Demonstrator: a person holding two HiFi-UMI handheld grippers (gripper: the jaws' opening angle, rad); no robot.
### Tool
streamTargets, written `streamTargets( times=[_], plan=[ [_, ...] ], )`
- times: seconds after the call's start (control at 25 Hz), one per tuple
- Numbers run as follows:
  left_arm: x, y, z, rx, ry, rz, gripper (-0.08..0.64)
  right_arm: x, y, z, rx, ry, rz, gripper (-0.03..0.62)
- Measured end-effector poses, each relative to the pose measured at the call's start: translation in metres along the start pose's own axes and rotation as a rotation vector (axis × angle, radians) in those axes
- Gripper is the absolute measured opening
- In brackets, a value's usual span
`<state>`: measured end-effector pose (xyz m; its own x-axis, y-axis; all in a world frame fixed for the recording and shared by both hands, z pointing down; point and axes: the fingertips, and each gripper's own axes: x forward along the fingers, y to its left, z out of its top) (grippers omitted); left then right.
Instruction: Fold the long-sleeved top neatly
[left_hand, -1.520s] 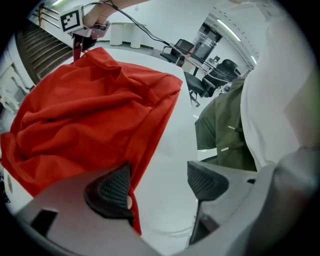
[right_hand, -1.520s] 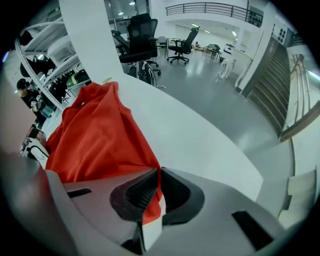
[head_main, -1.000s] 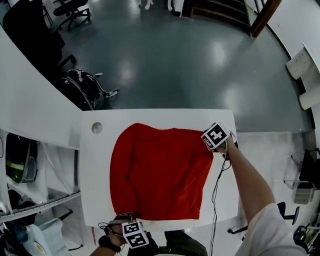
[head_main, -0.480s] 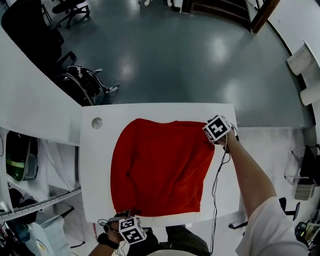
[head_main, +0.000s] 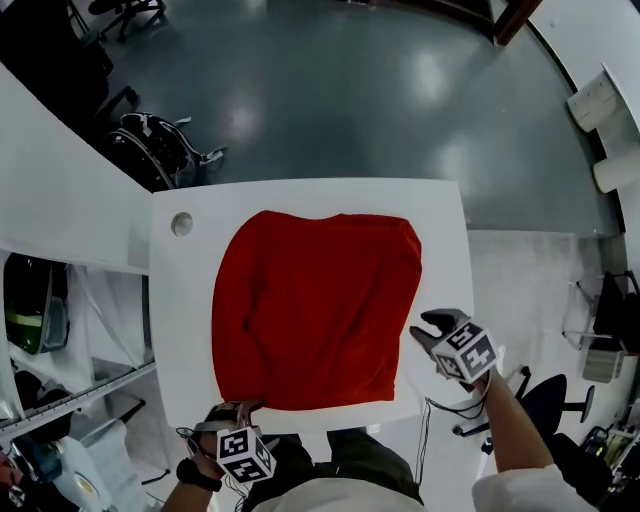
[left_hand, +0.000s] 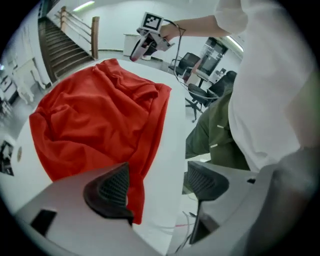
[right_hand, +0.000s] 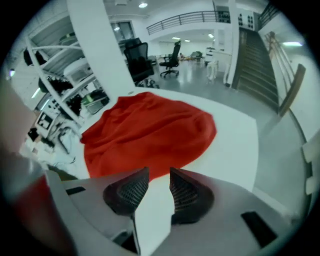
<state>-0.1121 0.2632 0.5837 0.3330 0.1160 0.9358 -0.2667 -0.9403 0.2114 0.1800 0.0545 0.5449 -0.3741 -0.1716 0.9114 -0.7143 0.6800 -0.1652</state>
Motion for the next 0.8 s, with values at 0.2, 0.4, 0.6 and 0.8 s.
streamTargets(
  times=[0.2,0.4,0.6,0.8],
  plan=[
    [0.007,-0.004,-0.002,0.305,0.093,0.112,0.365,0.013,0.126,-0.087,-0.389,0.123,0.096,0.167],
    [0.024,-0.01,-0.014,0.359,0.197,0.067,0.374,0.04,0.155,-0.105,-0.721,0.168,0.029,0.199],
    [0.02,-0.001,0.0,0.113,0.133,0.072,0.376,0.049,0.152,-0.11,-0.771,0.167,-0.013,0.204],
    [0.022,0.03,0.005,-0.104,0.125,0.256,0.263,0.053,0.149,-0.11,-0.791,0.163,-0.046,0.197]
  ],
)
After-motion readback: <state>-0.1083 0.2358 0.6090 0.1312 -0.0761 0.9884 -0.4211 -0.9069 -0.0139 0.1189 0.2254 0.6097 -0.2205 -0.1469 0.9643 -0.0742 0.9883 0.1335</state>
